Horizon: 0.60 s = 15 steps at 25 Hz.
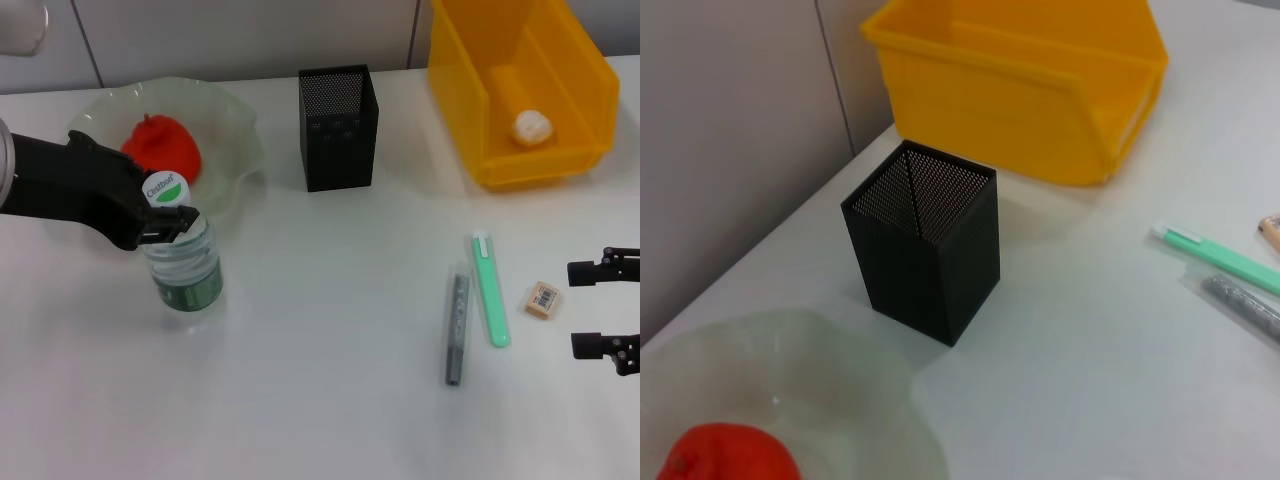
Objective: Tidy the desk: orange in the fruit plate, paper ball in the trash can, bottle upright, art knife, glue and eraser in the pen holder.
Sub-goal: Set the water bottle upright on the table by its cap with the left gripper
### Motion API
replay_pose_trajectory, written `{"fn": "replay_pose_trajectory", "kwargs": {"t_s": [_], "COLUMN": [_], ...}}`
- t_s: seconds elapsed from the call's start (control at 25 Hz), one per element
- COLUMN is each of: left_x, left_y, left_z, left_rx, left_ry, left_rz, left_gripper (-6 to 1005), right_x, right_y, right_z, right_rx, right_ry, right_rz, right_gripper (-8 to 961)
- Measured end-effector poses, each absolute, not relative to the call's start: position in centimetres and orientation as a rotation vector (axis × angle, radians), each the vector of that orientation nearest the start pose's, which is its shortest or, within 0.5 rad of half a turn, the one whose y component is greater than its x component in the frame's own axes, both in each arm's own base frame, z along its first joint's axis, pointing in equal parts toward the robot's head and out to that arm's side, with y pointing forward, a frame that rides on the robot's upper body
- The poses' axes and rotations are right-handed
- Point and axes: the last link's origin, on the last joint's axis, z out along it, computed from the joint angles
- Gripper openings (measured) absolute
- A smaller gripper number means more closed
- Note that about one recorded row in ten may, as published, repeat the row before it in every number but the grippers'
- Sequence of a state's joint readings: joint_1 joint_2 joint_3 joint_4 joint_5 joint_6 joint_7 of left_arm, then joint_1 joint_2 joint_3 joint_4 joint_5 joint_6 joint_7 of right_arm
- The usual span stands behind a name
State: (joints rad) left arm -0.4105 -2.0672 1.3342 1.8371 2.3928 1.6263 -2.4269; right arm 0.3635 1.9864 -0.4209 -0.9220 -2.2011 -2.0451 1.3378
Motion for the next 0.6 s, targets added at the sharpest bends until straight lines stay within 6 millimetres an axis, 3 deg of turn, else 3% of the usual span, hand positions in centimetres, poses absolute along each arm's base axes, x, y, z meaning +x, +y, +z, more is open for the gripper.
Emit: {"fn": "replay_pose_trajectory", "kwargs": {"t_s": [0.6], "left_x": [-13.78], "left_y": [31.95], "left_z": [5.80], "left_rx": [-2.635], "left_ry": [-0.552], "left_rz": [0.194], "left_gripper": [497], "right_x": [30.70], "right_y": [25.13], "right_z": [9.62], "right_rx": [-2.833], "right_ry": [0.527], "right_rz": [0.609], "right_gripper": [830]}}
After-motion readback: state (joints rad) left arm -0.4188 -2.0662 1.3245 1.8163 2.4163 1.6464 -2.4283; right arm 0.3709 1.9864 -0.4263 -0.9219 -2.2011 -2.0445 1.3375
